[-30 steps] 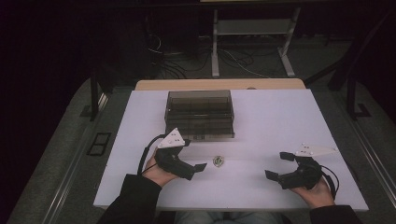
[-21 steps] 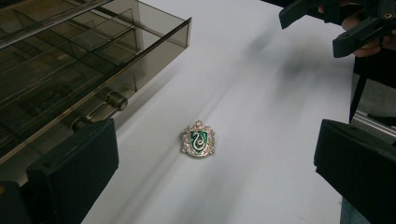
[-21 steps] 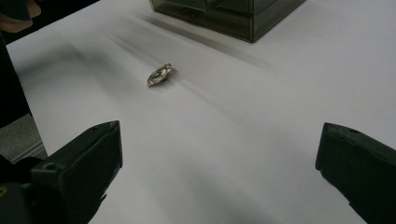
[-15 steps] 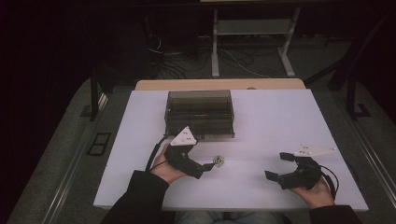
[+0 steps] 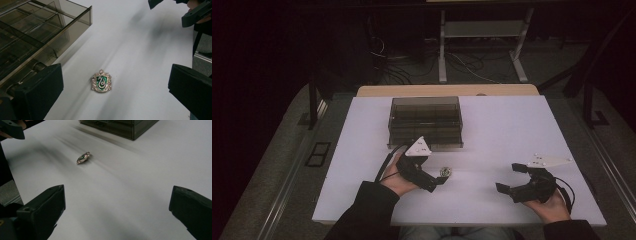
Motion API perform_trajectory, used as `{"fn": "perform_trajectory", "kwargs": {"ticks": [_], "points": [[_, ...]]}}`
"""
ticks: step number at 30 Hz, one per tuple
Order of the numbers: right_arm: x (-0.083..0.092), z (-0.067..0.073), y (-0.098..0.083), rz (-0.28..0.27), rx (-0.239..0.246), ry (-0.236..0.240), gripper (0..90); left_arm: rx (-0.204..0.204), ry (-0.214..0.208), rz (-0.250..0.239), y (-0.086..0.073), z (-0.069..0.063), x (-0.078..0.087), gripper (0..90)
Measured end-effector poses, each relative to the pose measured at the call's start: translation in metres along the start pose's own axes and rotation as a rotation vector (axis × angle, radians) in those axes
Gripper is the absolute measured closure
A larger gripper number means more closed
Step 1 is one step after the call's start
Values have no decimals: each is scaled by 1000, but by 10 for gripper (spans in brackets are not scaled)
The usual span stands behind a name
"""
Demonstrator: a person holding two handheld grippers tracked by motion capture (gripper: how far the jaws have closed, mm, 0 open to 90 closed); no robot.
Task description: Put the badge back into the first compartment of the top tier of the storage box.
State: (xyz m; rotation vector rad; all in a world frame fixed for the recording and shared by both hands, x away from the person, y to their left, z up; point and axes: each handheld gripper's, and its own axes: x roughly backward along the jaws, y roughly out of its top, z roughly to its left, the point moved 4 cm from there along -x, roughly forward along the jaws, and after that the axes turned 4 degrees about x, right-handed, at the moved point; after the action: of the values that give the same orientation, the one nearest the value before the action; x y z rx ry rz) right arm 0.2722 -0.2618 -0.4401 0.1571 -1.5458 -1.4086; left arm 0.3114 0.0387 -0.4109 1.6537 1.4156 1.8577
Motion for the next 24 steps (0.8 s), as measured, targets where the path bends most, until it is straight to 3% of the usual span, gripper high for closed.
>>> {"fn": "perform_trajectory", "kwargs": {"ticks": [24], "points": [[0, 0, 0, 2, 3, 2, 3, -14, -20, 66, -6, -4, -31, 0]]}}
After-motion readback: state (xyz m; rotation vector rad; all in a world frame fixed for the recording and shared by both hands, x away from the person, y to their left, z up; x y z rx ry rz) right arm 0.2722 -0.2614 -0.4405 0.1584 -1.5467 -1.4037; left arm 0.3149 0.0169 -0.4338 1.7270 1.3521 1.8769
